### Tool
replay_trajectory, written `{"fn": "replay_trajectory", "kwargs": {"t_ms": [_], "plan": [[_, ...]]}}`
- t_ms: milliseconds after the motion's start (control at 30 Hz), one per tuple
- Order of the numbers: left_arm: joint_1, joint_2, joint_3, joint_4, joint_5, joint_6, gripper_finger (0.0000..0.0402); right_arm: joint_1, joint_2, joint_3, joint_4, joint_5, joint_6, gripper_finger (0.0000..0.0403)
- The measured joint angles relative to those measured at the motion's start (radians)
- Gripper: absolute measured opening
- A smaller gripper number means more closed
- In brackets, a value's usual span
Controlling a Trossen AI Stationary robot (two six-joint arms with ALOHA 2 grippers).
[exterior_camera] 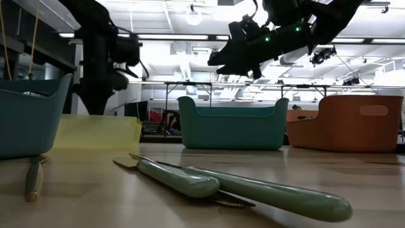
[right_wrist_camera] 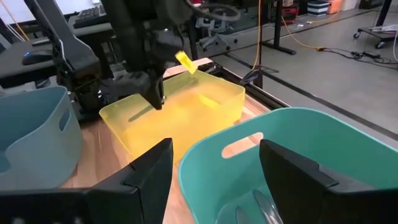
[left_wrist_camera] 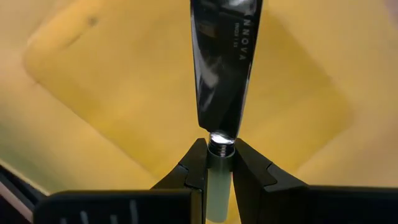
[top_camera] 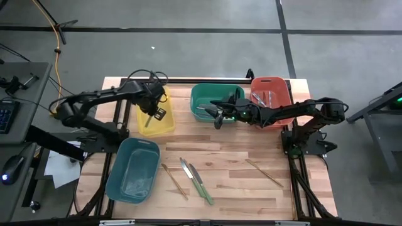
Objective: Sort silverware by color (type)
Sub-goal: Put the green knife into the yellow bin
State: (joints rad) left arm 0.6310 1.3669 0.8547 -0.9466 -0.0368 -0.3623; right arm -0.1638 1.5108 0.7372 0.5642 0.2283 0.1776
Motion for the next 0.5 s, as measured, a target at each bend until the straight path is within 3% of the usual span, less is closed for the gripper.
{"fn": "replay_trajectory", "kwargs": {"t_ms": [500], "plan": [[0.005,0.215,0.000,0.018,-0.025,0.027,0.0030,0.000,0.000,0.000,-0.021,0.000,0.005,0.0222]]}}
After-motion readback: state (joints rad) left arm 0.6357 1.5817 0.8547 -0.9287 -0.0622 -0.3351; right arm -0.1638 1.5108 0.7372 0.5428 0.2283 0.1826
